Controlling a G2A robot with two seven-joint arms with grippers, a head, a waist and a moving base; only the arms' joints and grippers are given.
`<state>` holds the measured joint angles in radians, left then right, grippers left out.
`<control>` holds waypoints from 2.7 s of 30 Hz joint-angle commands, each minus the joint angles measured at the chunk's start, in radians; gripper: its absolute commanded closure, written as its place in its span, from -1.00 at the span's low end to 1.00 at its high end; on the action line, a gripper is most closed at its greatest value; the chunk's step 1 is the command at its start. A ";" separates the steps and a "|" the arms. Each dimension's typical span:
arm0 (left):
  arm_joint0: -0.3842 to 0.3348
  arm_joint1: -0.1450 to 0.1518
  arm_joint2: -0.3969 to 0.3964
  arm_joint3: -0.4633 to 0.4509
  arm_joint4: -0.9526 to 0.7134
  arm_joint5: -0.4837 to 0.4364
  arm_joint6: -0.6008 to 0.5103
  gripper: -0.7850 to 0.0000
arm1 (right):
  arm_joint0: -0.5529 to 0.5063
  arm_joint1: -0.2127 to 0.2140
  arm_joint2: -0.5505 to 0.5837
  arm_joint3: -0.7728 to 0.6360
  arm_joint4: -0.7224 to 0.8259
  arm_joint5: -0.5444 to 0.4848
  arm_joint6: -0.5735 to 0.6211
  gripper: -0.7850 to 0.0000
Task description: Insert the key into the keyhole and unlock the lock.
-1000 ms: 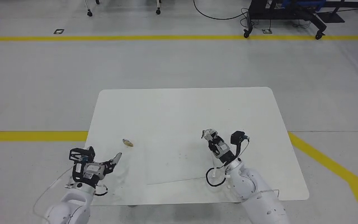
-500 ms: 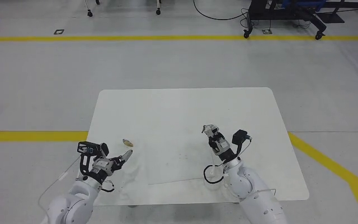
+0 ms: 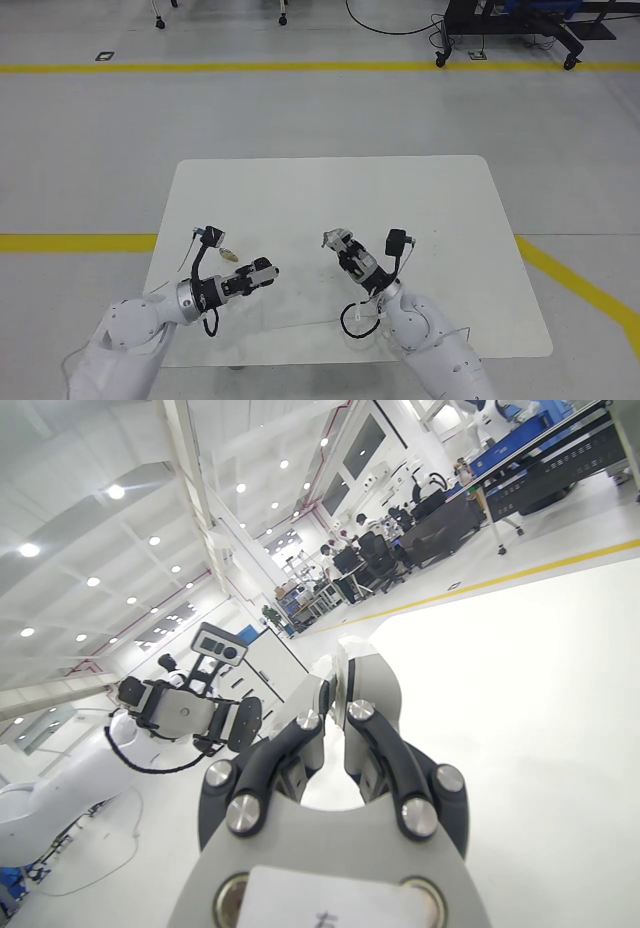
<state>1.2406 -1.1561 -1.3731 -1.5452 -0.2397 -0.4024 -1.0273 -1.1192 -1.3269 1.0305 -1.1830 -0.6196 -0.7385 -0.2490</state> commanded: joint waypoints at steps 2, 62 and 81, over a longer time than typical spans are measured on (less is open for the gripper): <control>-0.054 -0.008 0.053 0.075 0.002 -0.019 0.007 -1.00 | 0.014 -0.010 -0.017 0.022 0.066 -0.031 0.009 1.00; -0.200 -0.009 0.196 0.208 0.145 -0.108 -0.052 1.00 | 0.056 -0.017 0.051 0.151 0.385 -0.237 0.444 -0.52; -0.192 0.010 0.246 0.163 0.179 -0.058 -0.127 1.00 | 0.009 0.018 0.046 0.014 0.457 -0.135 0.716 0.11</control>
<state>1.0491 -1.1469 -1.1276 -1.3826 -0.0590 -0.4619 -1.1557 -1.1096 -1.3096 1.0768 -1.1678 -0.1631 -0.8760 0.4629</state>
